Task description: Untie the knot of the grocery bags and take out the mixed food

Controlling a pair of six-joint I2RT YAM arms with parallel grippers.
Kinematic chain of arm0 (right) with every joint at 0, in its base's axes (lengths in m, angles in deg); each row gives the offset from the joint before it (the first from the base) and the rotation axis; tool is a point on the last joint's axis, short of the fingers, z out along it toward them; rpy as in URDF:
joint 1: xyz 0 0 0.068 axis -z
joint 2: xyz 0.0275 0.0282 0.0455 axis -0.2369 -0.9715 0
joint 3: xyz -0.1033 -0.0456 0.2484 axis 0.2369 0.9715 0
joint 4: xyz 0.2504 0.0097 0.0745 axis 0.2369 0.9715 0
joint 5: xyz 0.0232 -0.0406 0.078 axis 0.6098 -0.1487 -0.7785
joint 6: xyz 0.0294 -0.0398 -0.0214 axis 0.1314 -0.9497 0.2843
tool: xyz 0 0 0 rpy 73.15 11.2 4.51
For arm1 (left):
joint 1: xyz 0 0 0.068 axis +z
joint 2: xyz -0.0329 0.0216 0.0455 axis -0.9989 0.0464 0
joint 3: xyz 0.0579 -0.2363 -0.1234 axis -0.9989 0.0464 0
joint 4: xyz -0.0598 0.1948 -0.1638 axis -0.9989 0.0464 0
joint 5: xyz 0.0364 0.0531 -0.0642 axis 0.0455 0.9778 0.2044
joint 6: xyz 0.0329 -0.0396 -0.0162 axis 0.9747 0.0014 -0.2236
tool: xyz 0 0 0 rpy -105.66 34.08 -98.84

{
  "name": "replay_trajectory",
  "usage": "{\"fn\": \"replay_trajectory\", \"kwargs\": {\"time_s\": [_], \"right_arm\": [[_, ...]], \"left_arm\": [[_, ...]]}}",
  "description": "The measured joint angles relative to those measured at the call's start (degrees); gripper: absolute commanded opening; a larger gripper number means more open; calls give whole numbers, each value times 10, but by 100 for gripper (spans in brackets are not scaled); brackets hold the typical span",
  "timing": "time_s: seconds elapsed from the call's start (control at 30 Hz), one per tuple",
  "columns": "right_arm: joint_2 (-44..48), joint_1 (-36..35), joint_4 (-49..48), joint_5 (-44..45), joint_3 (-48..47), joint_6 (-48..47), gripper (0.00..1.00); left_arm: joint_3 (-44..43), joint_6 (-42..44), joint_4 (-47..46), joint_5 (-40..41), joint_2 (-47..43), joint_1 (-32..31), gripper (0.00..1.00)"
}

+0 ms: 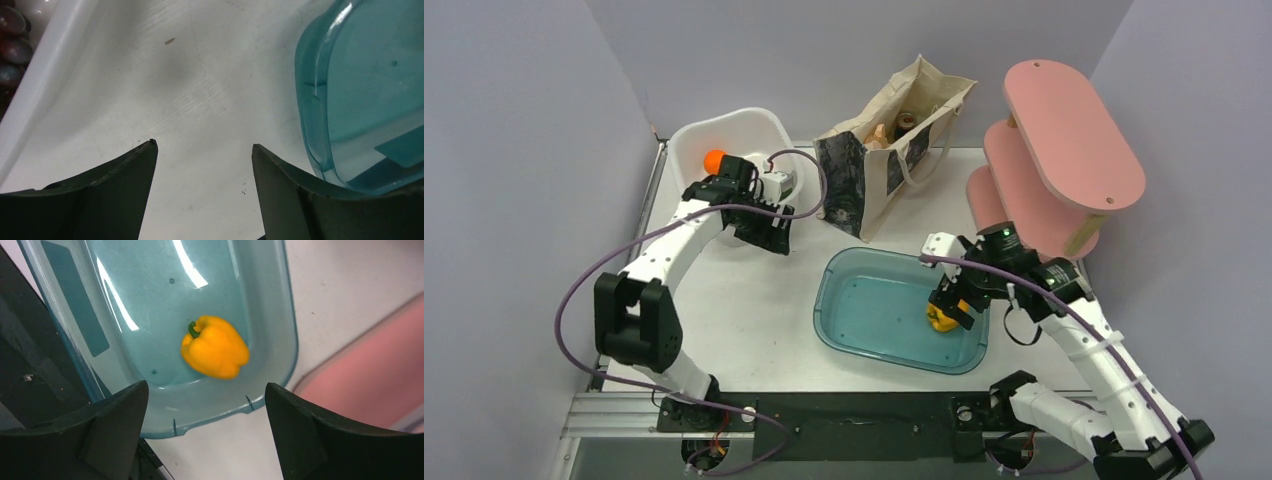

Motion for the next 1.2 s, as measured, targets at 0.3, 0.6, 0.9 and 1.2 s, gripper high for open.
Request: {"fn": "replay_trajectory", "kwargs": {"time_s": [0.3, 0.6, 0.9, 1.2], "right_arm": [[-127, -66, -60, 63, 80, -74, 65], [-199, 68, -66, 137, 112, -193, 59], [-221, 143, -37, 169, 34, -217, 60], [-145, 144, 27, 81, -58, -176, 66]], "left_arm": [[-104, -43, -47, -10, 188, 79, 63], [-243, -26, 9, -81, 214, 186, 70], [-352, 58, -59, -174, 167, 30, 71], [-673, 120, -39, -114, 304, -62, 69]]}}
